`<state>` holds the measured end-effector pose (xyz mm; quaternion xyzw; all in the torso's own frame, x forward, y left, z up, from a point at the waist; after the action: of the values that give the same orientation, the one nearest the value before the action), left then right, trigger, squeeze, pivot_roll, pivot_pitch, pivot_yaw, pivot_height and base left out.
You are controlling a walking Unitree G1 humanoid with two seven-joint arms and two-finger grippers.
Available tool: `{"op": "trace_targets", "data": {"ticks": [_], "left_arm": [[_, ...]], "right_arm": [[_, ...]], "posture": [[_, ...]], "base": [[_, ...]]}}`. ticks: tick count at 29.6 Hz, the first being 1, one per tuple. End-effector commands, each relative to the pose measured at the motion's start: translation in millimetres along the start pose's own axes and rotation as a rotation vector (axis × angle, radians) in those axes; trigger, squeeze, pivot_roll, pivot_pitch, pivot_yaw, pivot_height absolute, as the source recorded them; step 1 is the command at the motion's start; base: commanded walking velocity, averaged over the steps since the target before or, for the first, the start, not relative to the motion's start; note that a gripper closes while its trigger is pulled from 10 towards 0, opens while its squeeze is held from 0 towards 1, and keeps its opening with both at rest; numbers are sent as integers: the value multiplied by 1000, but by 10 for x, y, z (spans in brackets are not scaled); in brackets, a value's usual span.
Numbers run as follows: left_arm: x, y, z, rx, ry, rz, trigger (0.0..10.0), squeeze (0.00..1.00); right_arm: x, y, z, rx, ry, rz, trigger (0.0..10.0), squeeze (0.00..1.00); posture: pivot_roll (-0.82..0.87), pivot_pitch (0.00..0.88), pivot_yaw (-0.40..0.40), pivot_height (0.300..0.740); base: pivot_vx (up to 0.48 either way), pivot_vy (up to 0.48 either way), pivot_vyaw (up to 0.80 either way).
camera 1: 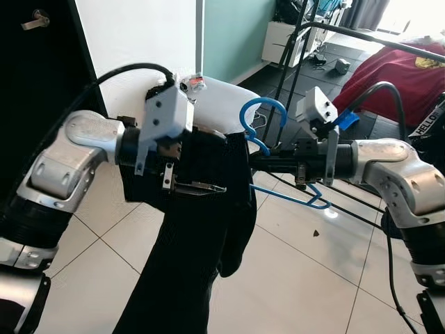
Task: Hang hanger
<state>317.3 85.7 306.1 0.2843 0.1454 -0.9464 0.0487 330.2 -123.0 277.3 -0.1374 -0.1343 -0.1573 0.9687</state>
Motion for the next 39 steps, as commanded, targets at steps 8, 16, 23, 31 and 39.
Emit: {"op": "trace_targets", "data": {"ticks": [8,16,23,31,39], "left_arm": [[-239,-104,13,-2,-13,91,10000,0],[-268,-267,55,15,-17,94,10000,0],[-130,-209,-85,-36,-59,12,4549,0],[-57,-116,-192,-56,-101,-36,0,0],[-39,-92,-284,-102,-91,-45,0,0]], "right_arm": [[-125,25,192,39,-90,79,10000,0],[-132,23,171,37,-84,82,10000,0],[-145,23,188,42,-88,89,10000,0],[-182,35,247,59,-103,104,10000,0],[-201,30,307,77,-118,106,10000,0]], "posture": [[4,23,-39,740],[7,29,-43,740],[7,29,-44,740],[1,26,-41,740],[-2,22,-39,740]], "base": [[0,0,0],[0,0,0],[0,0,0],[0,0,0],[0,0,0]]}}
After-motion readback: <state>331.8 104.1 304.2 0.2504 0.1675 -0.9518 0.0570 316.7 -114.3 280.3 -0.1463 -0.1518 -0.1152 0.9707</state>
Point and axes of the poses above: a point about 5 cm out from each wrist's last joint towards the gripper, its own y axis pointing out of the wrist towards the gripper, its own z axis along the axis of the wrist's last joint, x = y × z, the point moved 4 cm from there along y, pointing out of the wrist towards the gripper, and after that the axes turned 3 degrees about -y, right-handed, at the moved point
